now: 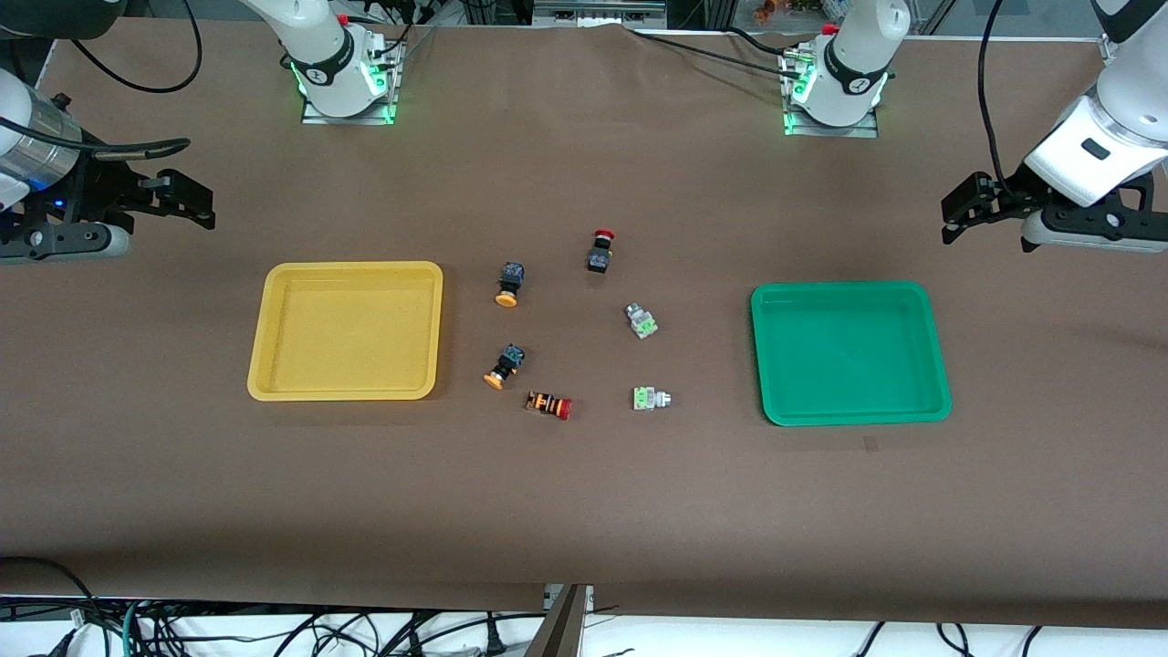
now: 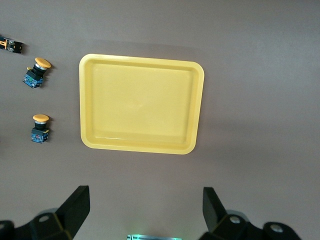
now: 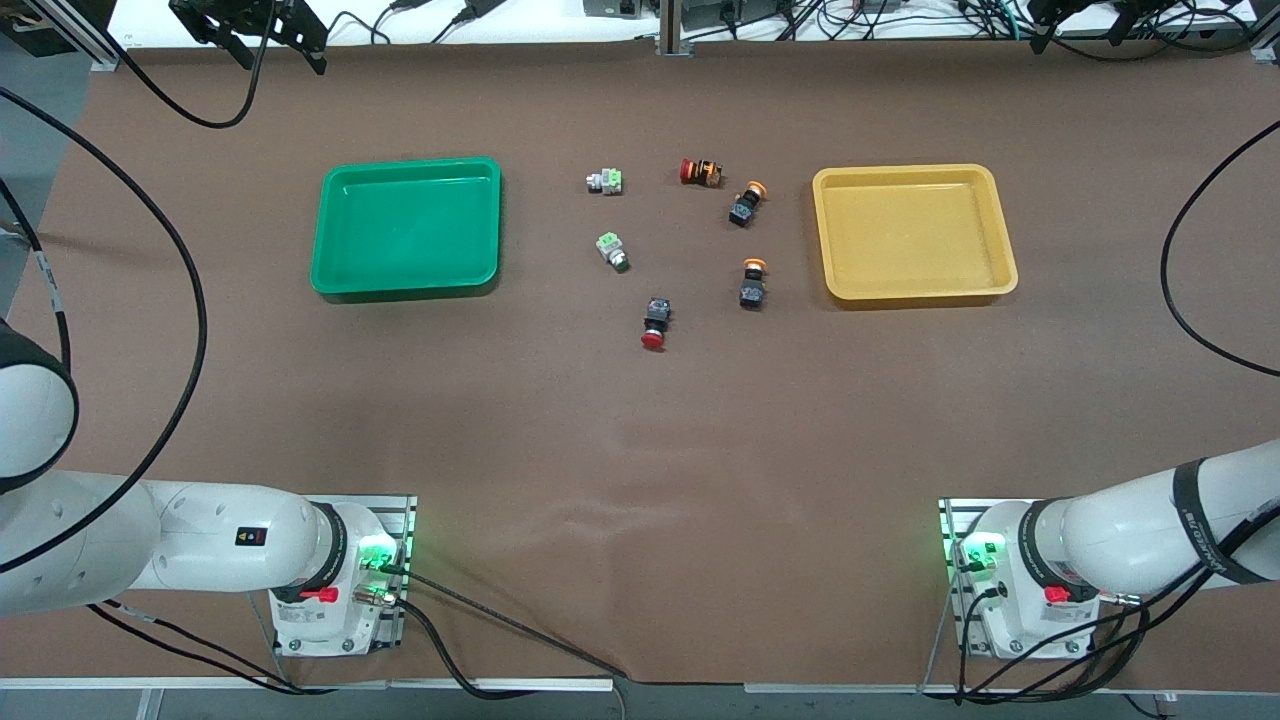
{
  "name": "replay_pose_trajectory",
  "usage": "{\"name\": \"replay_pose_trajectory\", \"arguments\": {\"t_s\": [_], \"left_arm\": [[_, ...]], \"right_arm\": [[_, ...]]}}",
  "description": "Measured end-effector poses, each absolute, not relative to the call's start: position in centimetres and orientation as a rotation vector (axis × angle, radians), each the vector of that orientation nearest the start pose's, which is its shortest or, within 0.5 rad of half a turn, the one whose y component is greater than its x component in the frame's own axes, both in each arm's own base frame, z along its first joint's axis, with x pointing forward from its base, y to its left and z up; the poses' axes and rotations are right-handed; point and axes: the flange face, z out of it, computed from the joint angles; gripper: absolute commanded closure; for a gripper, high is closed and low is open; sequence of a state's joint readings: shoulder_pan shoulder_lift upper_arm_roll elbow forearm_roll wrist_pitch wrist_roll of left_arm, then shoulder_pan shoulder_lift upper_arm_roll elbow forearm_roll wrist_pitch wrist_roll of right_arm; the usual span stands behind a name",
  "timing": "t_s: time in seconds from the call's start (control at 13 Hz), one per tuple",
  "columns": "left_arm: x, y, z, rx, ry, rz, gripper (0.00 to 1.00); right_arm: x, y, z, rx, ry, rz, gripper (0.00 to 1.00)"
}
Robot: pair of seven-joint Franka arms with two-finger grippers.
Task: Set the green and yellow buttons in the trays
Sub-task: 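Move the right gripper toward a yellow button while the left gripper reaches out, then grasp the yellow button with the right gripper while the left grasps a green button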
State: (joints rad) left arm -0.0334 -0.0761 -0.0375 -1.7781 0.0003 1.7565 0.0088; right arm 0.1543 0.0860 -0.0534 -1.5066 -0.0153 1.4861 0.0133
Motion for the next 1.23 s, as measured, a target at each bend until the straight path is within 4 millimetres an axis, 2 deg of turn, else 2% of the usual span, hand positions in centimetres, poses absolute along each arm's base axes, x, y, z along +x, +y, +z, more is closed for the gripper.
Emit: {"name": "replay_pose_trajectory", "arguments": {"t_s": [0.38, 0.54, 0.62, 0.77, 1.0, 1.23], "left_arm": [[54.3, -3.9, 58.9, -3.135, 0.125, -0.084, 0.00], [54.6, -4.4, 58.1, -3.138, 0.082, -0.056, 0.00], [55.0, -5.2, 57.0, -3.139, 0.050, -0.025, 0.00], [55.9, -9.0, 53.6, -3.136, 0.023, 0.070, 0.00], [56.3, -17.2, 47.4, -3.121, -0.159, 0.226, 0.00], [56.3, -26.4, 43.1, -3.153, -0.316, 0.276, 0.00]], "right_arm": [[57.0, 5.8, 59.5, -3.160, -0.139, 0.177, 0.00], [58.2, 6.6, 57.4, -3.160, -0.158, 0.197, 0.00], [59.2, 7.6, 55.1, -3.157, -0.178, 0.222, 0.00], [61.8, 9.5, 48.0, -3.133, -0.206, 0.308, 0.00], [64.3, 13.9, 37.5, -3.112, -0.200, 0.379, 0.00], [65.1, 19.2, 30.6, -3.091, 0.060, 0.334, 0.00]]}}
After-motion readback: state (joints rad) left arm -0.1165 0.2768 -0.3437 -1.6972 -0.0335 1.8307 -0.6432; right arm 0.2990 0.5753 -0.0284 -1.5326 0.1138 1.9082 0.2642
